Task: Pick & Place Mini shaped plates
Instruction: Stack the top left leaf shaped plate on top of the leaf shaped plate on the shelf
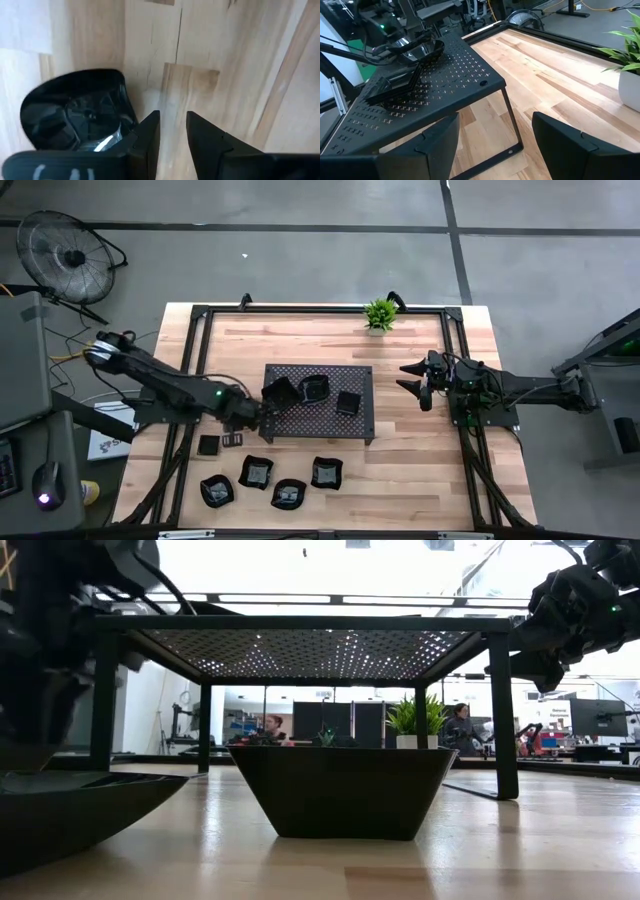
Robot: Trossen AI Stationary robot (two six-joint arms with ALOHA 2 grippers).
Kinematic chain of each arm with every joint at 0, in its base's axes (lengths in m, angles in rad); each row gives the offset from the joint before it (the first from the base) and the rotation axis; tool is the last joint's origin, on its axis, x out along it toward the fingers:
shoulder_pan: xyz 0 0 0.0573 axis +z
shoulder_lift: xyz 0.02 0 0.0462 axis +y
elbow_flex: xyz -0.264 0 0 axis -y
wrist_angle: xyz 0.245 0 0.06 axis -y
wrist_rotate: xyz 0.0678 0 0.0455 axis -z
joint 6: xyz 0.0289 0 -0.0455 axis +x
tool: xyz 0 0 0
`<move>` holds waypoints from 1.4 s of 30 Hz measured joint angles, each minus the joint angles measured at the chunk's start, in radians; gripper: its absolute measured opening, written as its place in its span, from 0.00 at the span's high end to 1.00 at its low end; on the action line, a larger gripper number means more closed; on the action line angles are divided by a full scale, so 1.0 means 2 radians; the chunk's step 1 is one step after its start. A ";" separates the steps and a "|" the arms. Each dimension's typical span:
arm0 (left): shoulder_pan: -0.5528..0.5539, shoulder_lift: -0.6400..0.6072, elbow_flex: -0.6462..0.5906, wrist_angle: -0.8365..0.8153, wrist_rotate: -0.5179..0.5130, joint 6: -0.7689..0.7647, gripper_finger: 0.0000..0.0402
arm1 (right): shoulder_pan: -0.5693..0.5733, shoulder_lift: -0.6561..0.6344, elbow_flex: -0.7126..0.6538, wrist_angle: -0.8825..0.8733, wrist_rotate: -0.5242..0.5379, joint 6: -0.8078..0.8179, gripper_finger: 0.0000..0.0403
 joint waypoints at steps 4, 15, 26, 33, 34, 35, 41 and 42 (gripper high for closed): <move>0.010 0.029 0.000 0.015 0.021 0.018 0.74 | 0.000 0.000 0.000 0.001 0.000 0.000 0.39; 0.009 0.037 0.001 0.006 0.001 -0.002 0.48 | 0.000 0.000 0.000 0.000 0.000 0.000 0.39; 0.009 0.039 0.001 -0.017 -0.038 -0.018 0.47 | 0.000 0.000 0.000 0.000 0.000 0.000 0.39; 0.009 0.039 0.028 -0.050 -0.043 -0.027 0.47 | 0.000 0.000 0.000 0.000 0.000 0.000 0.39; 0.009 0.039 0.033 -0.062 -0.051 -0.027 0.47 | 0.000 0.000 0.000 0.000 0.000 0.000 0.39; 0.009 0.039 0.037 -0.072 -0.059 -0.027 0.47 | 0.000 0.000 0.000 0.000 0.000 0.000 0.39; 0.009 0.039 0.030 -0.093 -0.106 -0.026 0.47 | 0.000 0.000 0.000 0.000 0.000 0.000 0.39; 0.009 0.039 0.027 -0.093 -0.108 -0.026 0.47 | 0.000 0.000 0.000 0.000 0.000 0.000 0.39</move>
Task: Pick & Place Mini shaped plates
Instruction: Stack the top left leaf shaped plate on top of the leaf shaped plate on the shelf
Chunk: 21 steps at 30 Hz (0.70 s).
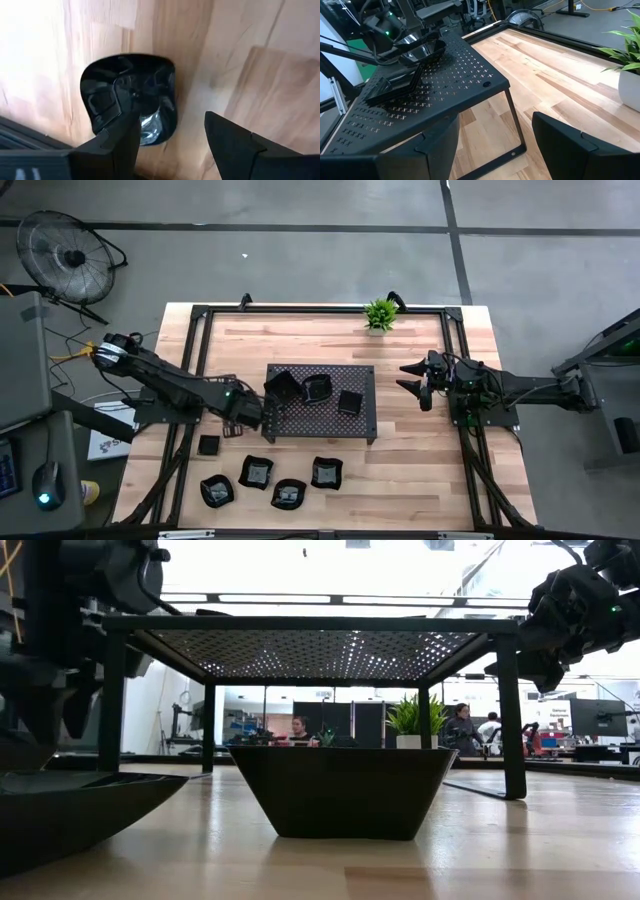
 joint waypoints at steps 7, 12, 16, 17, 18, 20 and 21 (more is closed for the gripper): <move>0.000 0.000 -0.029 0.011 0.003 -0.001 0.47 | 0.000 0.000 0.000 0.000 0.000 0.000 0.39; 0.000 0.000 -0.047 0.032 0.009 0.000 0.47 | 0.000 0.000 0.000 0.000 0.000 0.000 0.39; 0.000 0.000 -0.056 0.036 0.010 0.000 0.47 | 0.000 0.000 0.000 0.000 0.000 0.000 0.39; 0.000 0.000 -0.056 0.036 0.010 0.000 0.47 | 0.000 0.000 0.000 0.000 0.000 0.000 0.39; 0.000 0.000 -0.056 0.035 0.010 0.000 0.47 | 0.000 0.000 0.000 0.000 0.000 0.000 0.39; 0.000 0.000 -0.056 0.034 0.010 0.001 0.47 | 0.000 0.000 0.000 0.000 0.000 0.000 0.39; 0.000 0.000 -0.056 0.033 0.008 0.001 0.47 | 0.000 0.000 0.000 0.000 0.000 0.000 0.39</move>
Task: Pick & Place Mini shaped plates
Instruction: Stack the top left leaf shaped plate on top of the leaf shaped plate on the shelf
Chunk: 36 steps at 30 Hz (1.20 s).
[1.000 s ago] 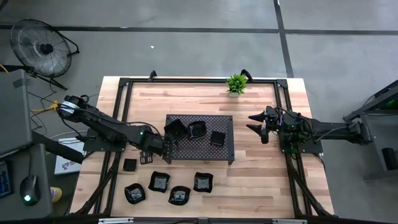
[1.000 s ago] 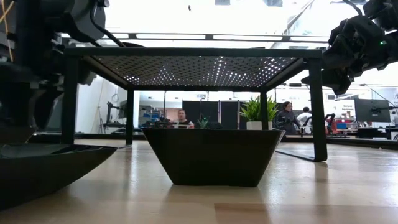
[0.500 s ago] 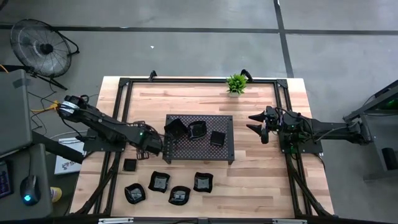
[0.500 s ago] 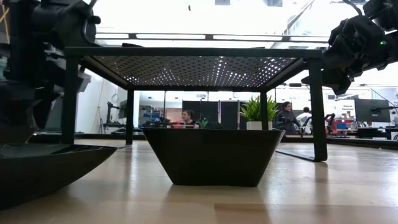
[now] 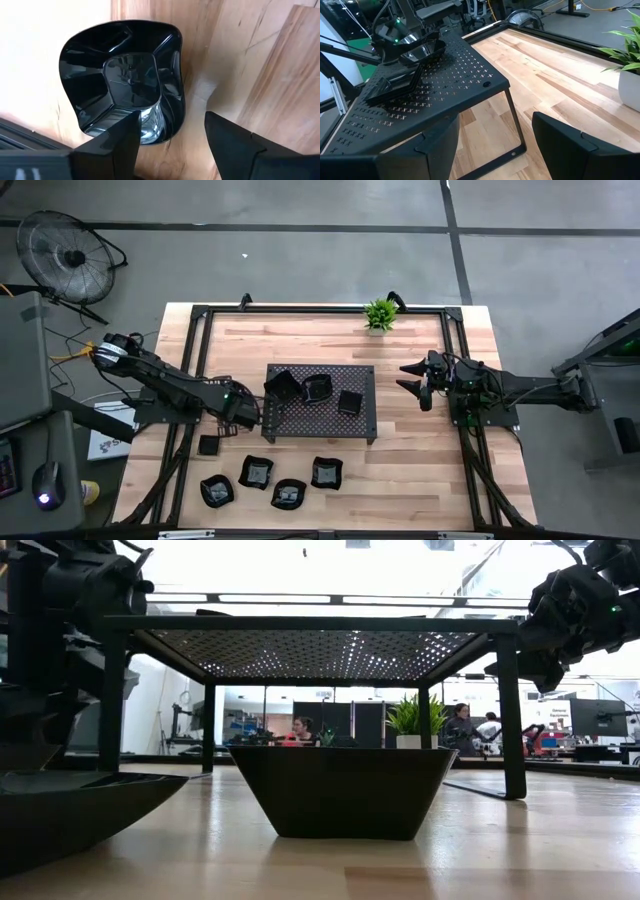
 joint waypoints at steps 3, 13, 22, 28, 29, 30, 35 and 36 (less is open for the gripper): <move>0.000 0.000 0.000 -0.001 -0.002 0.004 0.50 | 0.000 0.000 0.000 0.000 0.000 0.000 0.39; 0.000 -0.001 -0.025 0.043 0.014 0.023 0.72 | 0.000 0.000 0.000 0.000 0.000 0.000 0.39; 0.000 0.000 -0.012 0.017 0.010 0.021 0.82 | 0.000 0.000 0.000 0.000 0.000 0.000 0.39; 0.000 -0.001 -0.002 0.005 -0.001 0.025 0.92 | 0.000 0.000 0.000 0.000 0.000 0.000 0.39; 0.000 -0.001 -0.002 0.005 -0.001 0.025 0.94 | 0.000 0.000 0.000 0.000 0.000 0.000 0.39; 0.000 -0.001 -0.002 0.005 -0.001 0.026 0.96 | 0.000 0.000 0.000 0.000 0.000 0.000 0.39; 0.000 -0.001 -0.002 0.005 -0.006 0.026 0.99 | 0.000 0.000 0.000 0.000 0.000 0.000 0.39; 0.000 -0.001 -0.002 0.006 -0.007 0.026 0.99 | 0.000 0.000 0.000 0.000 0.000 0.000 0.39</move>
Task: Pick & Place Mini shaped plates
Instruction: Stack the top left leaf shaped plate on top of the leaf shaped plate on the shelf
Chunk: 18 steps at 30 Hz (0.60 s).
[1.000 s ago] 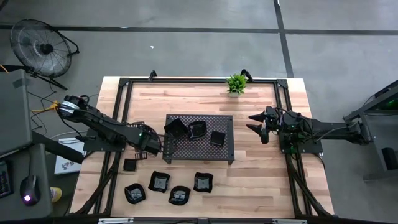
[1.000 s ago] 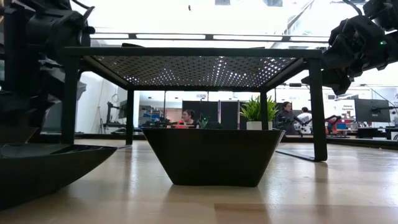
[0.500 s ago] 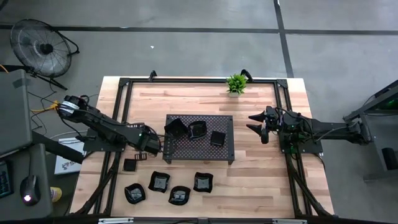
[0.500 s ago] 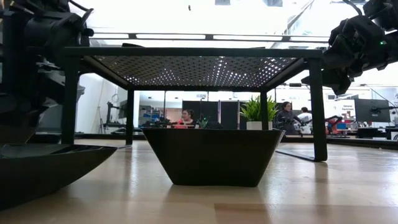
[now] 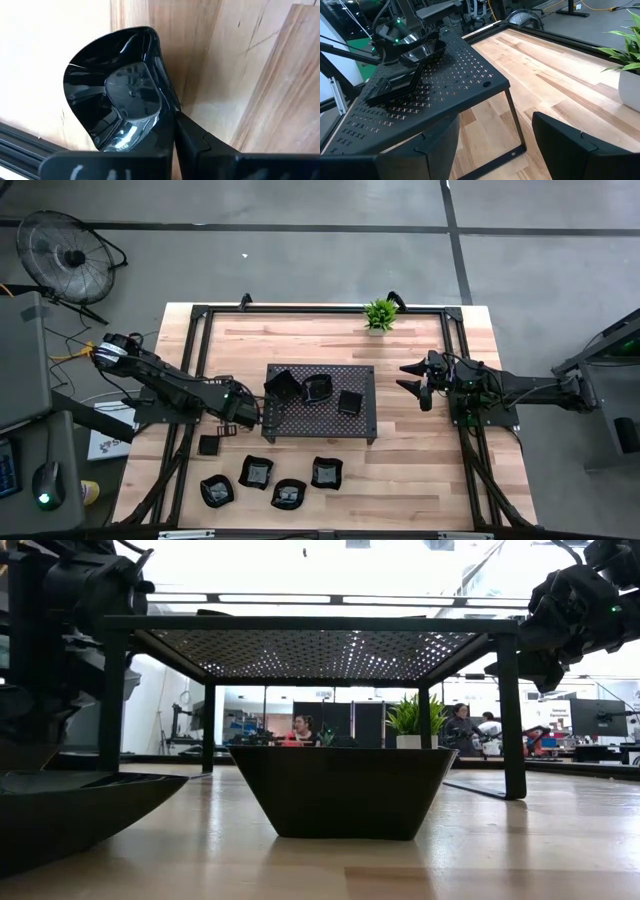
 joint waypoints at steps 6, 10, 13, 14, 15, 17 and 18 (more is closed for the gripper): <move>0.000 0.000 0.014 -0.012 0.000 0.000 1.00 | 0.000 0.000 0.000 0.000 0.000 0.000 0.39; 0.000 0.000 0.042 -0.054 -0.013 0.000 1.00 | 0.000 0.000 0.000 0.000 0.000 0.000 0.39; 0.000 0.000 0.063 -0.089 -0.022 0.000 1.00 | 0.000 0.000 0.000 0.000 0.000 0.000 0.39; 0.000 0.000 0.070 -0.098 -0.024 0.000 1.00 | 0.000 0.000 0.000 0.000 0.000 0.000 0.39; 0.000 0.000 0.077 -0.106 -0.025 0.000 1.00 | 0.000 0.000 0.000 0.000 0.000 0.000 0.39; 0.000 -0.001 0.091 -0.122 -0.028 0.000 1.00 | 0.000 0.000 0.000 0.000 0.000 0.000 0.39; 0.000 -0.001 0.098 -0.132 -0.032 -0.001 1.00 | 0.000 0.000 0.000 0.000 0.000 0.000 0.39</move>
